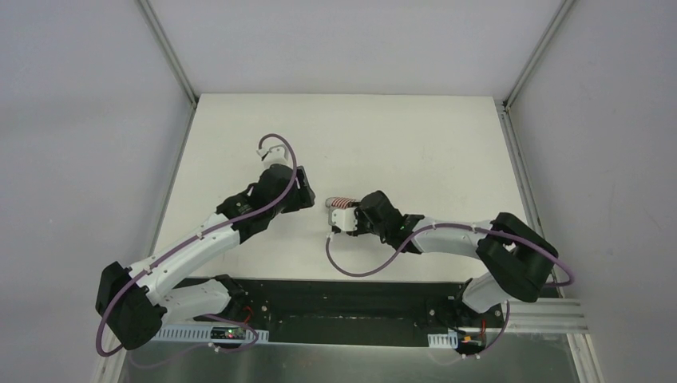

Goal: Organize the sunglasses

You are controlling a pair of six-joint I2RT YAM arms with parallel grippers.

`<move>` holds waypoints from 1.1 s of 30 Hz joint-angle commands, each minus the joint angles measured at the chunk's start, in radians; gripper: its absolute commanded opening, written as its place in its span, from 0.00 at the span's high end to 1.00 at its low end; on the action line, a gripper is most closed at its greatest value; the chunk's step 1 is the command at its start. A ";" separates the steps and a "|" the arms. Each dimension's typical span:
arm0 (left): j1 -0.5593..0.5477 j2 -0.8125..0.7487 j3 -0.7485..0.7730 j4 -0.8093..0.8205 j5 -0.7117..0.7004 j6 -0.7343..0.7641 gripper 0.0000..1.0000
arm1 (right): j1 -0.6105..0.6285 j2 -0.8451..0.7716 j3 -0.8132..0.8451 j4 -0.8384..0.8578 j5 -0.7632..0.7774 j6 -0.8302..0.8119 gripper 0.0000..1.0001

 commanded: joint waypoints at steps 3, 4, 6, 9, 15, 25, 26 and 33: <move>0.008 -0.019 0.041 -0.032 -0.050 0.006 0.37 | 0.001 -0.048 0.005 -0.026 0.007 0.056 0.42; 0.007 -0.022 0.042 -0.035 -0.050 0.007 0.37 | 0.000 -0.063 0.012 -0.048 -0.004 0.070 0.40; 0.009 -0.029 0.041 -0.038 -0.049 0.012 0.37 | -0.003 -0.087 0.050 -0.120 -0.051 0.116 0.34; 0.008 -0.034 0.039 -0.046 -0.057 0.030 0.37 | -0.021 -0.126 0.119 -0.259 -0.146 0.191 0.31; 0.009 -0.013 0.051 -0.050 -0.097 0.096 0.34 | -0.151 -0.169 0.228 -0.397 -0.321 0.348 0.15; 0.026 -0.043 0.031 0.069 -0.260 0.327 0.12 | -0.633 -0.273 0.271 -0.320 -0.431 0.740 0.00; 0.046 -0.050 0.023 0.091 -0.233 0.333 0.04 | -0.663 -0.283 0.279 -0.314 -0.433 0.781 0.00; 0.202 -0.090 0.115 0.080 -0.006 0.294 0.01 | -0.714 -0.375 0.307 -0.365 -0.435 0.834 0.00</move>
